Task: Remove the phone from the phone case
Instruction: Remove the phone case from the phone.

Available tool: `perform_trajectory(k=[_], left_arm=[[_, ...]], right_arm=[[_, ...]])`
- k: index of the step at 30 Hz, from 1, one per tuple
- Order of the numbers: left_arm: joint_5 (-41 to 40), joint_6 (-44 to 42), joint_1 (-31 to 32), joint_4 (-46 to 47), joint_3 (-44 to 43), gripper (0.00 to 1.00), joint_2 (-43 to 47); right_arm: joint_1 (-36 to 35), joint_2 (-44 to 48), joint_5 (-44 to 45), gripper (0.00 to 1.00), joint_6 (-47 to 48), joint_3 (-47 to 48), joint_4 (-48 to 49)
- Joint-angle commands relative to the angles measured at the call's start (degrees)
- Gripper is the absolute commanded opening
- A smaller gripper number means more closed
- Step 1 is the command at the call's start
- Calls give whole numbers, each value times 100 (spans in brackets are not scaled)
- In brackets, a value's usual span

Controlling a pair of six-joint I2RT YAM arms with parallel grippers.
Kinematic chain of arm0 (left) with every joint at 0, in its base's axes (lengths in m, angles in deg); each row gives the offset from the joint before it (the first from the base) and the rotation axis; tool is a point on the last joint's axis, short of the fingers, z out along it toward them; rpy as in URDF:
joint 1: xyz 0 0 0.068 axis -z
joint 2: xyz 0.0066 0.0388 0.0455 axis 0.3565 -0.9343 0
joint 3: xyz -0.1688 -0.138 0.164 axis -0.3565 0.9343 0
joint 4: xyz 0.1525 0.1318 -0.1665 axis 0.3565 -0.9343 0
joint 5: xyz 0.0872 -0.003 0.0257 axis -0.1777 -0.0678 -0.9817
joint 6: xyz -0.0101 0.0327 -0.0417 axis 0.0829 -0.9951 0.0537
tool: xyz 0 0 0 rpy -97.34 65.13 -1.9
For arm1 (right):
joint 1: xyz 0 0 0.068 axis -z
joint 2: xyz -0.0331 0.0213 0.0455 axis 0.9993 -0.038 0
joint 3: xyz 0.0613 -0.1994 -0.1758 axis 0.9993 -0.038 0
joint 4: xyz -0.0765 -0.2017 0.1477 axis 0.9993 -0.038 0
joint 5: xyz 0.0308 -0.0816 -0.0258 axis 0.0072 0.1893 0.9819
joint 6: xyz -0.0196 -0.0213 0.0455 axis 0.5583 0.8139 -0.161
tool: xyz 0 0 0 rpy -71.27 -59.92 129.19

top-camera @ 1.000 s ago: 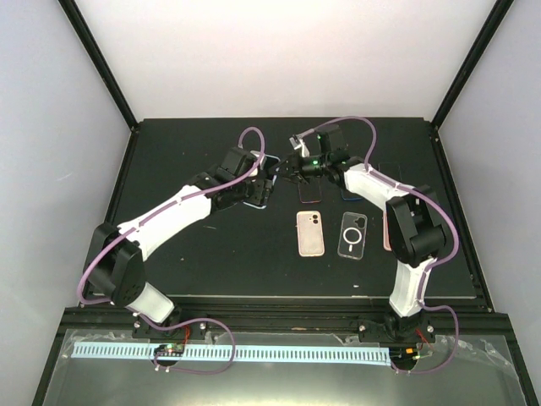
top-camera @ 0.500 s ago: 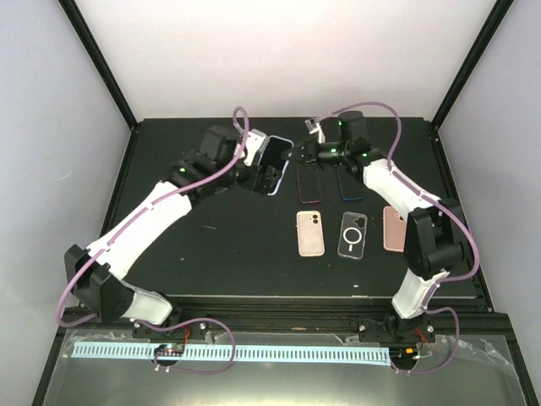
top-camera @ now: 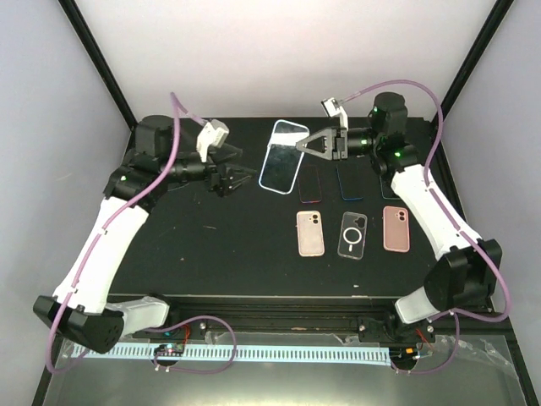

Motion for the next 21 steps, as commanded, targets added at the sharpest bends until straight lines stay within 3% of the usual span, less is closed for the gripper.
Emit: perform_trajectory(k=[1,11,21], left_arm=[[1446,-37,-283,228,206,99,365],[1566,425,-266,871,1200,96,838],[1243,543,15,903,1110,89,491]], right_arm=[[27,363,-556,1,91,247,342],[4,813,-149,1,-79,-109,544],[-215,833,51,1,72,-174,328]])
